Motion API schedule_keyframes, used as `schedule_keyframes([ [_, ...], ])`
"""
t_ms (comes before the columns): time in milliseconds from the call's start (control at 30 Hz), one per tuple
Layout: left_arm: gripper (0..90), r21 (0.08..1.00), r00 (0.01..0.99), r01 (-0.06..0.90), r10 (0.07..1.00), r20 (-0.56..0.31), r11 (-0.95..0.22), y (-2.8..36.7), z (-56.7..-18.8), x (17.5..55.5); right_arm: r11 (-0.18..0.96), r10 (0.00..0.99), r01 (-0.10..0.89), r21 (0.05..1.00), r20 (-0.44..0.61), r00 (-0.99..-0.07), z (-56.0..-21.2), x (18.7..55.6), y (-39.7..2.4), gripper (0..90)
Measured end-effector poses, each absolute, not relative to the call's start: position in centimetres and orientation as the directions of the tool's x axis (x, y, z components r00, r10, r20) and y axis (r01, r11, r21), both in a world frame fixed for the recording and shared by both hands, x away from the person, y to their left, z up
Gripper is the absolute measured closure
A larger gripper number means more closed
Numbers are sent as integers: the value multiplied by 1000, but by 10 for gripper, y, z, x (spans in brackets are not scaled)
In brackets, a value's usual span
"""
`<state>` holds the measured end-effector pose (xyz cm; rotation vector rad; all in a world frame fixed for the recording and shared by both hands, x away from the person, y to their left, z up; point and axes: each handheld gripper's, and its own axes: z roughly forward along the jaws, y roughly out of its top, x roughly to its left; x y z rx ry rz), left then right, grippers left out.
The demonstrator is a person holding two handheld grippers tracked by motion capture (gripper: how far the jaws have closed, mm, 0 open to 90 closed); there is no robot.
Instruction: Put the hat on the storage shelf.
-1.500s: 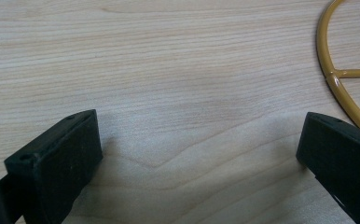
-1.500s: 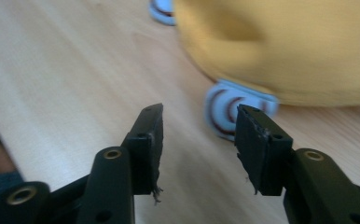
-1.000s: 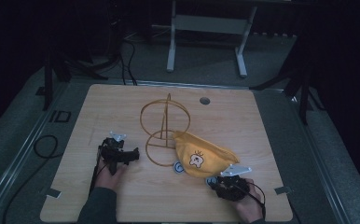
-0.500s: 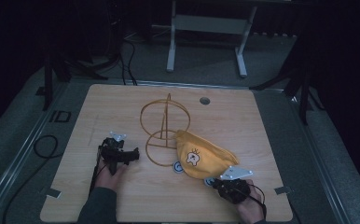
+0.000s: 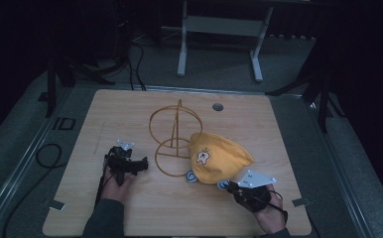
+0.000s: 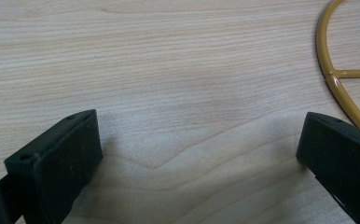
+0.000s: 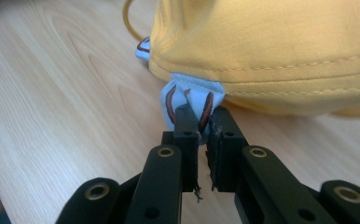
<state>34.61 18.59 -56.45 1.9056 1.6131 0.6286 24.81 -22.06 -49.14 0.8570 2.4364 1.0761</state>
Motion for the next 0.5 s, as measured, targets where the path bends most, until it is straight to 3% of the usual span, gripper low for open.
schedule_keyframes([
  [500,0,680,167,724,986,-3,-120,186,-565,346,508,607,267,819,-120,-786,-438,248,-215,836],
])
